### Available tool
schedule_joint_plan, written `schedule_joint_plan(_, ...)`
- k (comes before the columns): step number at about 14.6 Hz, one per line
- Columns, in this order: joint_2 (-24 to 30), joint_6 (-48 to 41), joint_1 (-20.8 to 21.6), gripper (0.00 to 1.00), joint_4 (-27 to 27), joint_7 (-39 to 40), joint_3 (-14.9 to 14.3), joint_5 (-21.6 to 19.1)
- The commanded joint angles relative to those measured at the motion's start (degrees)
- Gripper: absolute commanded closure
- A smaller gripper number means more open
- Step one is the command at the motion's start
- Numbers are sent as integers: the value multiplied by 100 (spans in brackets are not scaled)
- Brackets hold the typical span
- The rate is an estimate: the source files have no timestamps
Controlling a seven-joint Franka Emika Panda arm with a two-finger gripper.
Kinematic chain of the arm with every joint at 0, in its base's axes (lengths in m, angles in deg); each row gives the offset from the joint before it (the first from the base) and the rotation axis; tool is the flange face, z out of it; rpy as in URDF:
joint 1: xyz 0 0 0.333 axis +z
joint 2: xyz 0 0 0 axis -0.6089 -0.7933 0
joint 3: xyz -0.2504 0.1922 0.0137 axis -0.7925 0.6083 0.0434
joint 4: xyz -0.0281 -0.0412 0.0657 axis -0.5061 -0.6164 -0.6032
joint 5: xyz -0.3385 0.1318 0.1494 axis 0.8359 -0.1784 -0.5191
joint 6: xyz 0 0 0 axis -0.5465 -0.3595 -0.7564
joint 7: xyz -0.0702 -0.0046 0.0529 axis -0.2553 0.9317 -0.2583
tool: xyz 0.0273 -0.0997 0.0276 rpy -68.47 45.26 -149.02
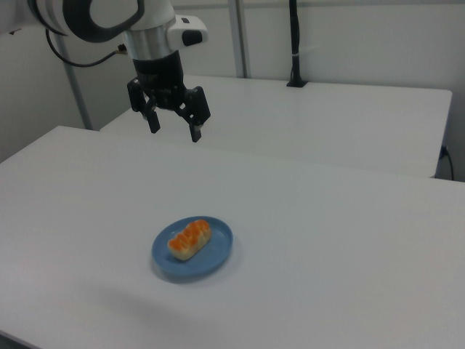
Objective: Put the bread on the table
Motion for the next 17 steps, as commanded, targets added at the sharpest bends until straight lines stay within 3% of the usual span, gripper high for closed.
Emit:
schedule_joint_plan(1,15,77,70,0,-45,-2,-60,66)
schedule_joint_plan(14,5,69,79,0,-45,24,-42,110)
schedule_joint_plan(17,14,16,97,0,-63,16,45,583)
